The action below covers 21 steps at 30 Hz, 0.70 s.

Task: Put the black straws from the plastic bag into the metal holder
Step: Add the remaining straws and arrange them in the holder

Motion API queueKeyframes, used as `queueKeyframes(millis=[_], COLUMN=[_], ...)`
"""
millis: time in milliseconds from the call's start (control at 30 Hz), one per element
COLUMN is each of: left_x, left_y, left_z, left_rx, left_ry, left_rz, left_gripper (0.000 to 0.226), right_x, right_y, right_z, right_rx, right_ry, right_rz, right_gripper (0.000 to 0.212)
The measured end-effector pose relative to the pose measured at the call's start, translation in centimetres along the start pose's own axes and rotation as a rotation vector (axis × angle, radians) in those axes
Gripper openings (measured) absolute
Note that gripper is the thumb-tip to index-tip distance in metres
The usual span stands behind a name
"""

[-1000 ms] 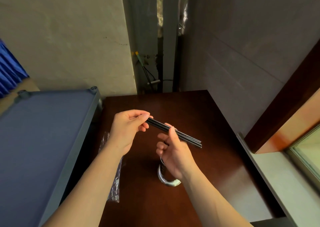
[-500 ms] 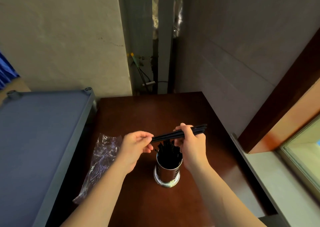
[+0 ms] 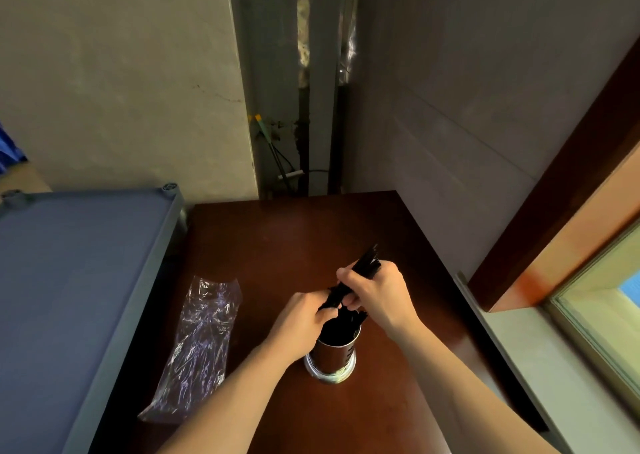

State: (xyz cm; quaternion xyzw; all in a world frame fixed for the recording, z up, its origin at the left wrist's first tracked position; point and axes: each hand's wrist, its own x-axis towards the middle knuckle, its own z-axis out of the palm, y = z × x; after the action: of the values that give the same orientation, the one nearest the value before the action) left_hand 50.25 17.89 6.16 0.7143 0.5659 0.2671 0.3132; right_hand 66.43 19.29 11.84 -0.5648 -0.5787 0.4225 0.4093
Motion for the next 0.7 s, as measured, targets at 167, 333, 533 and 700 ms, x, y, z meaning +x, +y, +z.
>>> queueKeyframes(millis=[167, 333, 533, 700], left_x=[0.6, -0.2, -0.6, -0.7], left_y=[-0.4, -2.5, -3.5, -4.2], left_z=[1.2, 1.4, 0.3, -0.1], left_rx=[0.038, -0.124, -0.029, -0.005], left_ry=[-0.067, 0.008, 0.118, 0.208], left_rz=[-0.039, -0.094, -0.11, -0.164], left_gripper=[0.016, 0.032, 0.018, 0.017], right_x=[-0.2, 0.0, -0.2, -0.2], right_y=[0.3, 1.2, 3.5, 4.5], right_z=[-0.3, 0.1, 1.5, 2.6], right_rx=[-0.211, -0.342, -0.396, -0.462], right_ry=[-0.064, -0.121, -0.149, -0.181], right_rz=[-0.017, 0.029, 0.105, 0.152], right_gripper=[0.018, 0.02, 0.021, 0.021])
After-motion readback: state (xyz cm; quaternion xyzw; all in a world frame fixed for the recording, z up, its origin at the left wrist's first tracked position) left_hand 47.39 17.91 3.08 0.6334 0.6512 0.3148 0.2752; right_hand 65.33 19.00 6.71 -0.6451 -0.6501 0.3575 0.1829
